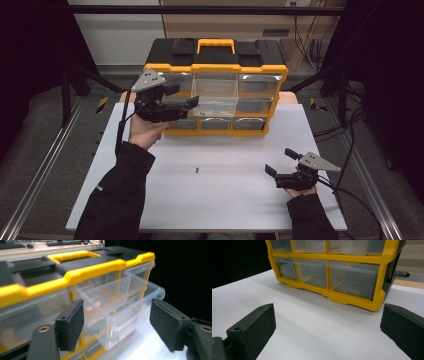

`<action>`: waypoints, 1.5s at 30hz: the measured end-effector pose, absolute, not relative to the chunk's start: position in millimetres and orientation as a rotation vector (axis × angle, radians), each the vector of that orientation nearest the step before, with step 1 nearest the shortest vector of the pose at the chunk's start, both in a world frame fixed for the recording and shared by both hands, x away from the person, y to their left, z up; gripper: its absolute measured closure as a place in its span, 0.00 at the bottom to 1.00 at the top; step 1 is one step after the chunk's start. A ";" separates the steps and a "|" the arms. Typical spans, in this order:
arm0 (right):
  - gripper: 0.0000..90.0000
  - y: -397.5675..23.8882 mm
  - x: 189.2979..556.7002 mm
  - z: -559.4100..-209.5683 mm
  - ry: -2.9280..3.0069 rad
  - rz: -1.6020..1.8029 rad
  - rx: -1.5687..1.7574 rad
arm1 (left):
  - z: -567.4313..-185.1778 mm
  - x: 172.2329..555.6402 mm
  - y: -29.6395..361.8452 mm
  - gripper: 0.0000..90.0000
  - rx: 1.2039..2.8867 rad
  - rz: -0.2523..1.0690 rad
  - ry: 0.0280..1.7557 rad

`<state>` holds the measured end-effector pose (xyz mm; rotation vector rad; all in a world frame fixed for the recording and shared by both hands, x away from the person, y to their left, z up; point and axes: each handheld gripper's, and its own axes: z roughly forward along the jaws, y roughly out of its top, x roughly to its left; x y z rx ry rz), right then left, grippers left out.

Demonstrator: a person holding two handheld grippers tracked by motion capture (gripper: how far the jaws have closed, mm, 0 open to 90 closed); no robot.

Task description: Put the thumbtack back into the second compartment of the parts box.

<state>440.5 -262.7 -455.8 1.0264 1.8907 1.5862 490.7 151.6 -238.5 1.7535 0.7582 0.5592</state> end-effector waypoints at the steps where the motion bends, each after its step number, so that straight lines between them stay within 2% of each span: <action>1: 0.00 -262.7 440.6 -455.8 1.890 1.586 1.025 | -241.3 488.9 155.2 0.25 1.753 0.555 0.762; 5: 0.00 -262.6 440.6 -455.9 1.890 1.585 1.026 | -254.7 482.2 167.5 0.16 1.750 0.552 0.780; 12: 0.00 -262.8 440.4 -455.9 1.890 1.583 1.025 | -284.9 475.5 180.5 0.06 1.742 0.551 0.825; 19: 0.00 -262.7 440.4 -456.6 1.895 1.575 1.023 | -323.3 474.8 186.9 0.05 1.745 0.527 0.839; 30: 0.00 -263.1 440.3 -456.6 1.892 1.579 1.028 | -378.7 472.8 173.4 0.05 1.796 0.466 0.878; 45: 0.00 -262.8 440.1 -456.4 1.890 1.583 1.032 | -437.1 475.8 151.5 0.06 1.948 0.398 0.965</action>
